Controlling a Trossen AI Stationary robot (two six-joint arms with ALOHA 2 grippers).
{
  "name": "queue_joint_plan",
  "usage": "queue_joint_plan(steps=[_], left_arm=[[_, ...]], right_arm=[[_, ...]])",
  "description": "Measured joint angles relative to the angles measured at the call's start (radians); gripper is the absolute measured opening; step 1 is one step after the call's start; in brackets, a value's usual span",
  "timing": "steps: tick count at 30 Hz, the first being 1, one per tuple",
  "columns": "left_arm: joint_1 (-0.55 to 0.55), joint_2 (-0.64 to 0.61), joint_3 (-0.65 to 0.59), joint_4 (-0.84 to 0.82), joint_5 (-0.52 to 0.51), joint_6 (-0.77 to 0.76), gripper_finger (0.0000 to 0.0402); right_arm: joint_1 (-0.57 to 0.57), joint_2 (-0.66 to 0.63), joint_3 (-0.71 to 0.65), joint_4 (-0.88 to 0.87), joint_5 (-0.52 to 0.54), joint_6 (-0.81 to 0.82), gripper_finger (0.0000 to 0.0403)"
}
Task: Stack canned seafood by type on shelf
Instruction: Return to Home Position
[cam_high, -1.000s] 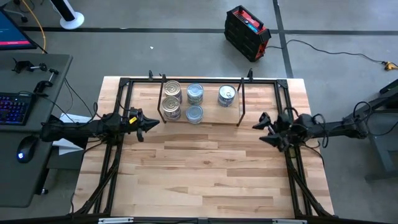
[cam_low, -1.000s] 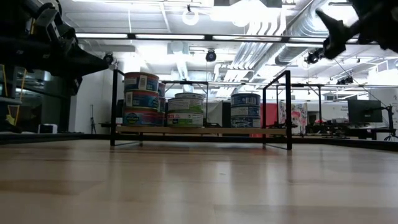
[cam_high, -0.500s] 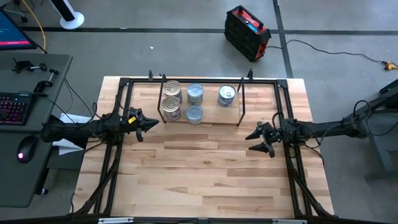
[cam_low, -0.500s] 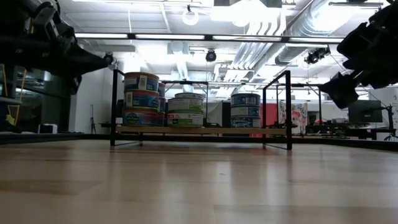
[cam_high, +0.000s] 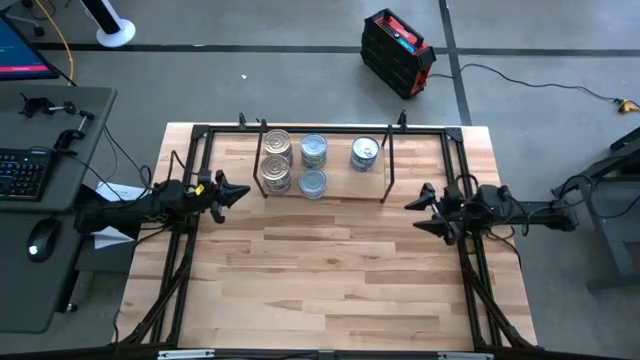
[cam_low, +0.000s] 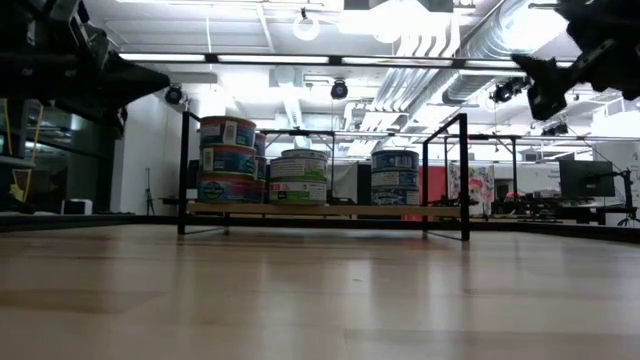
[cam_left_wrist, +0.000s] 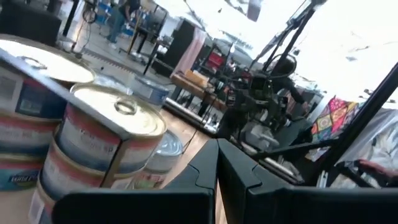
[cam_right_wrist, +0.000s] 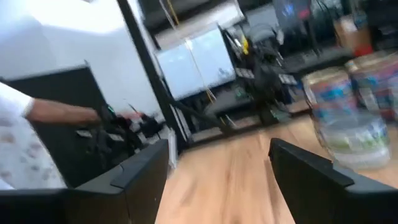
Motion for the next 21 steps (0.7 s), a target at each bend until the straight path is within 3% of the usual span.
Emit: queue_joint_plan(steps=[3, 21], left_arm=[[-0.009, 0.000, 0.000, -0.025, -0.002, -0.001, 0.0001], [-0.015, 0.000, 0.000, -0.023, -0.002, -0.001, 0.0001]], right_arm=[[0.002, 0.000, 0.000, 0.055, -0.002, -0.001, 0.0268], [0.019, 0.001, 0.000, -0.070, -0.005, -0.001, 0.0268]])
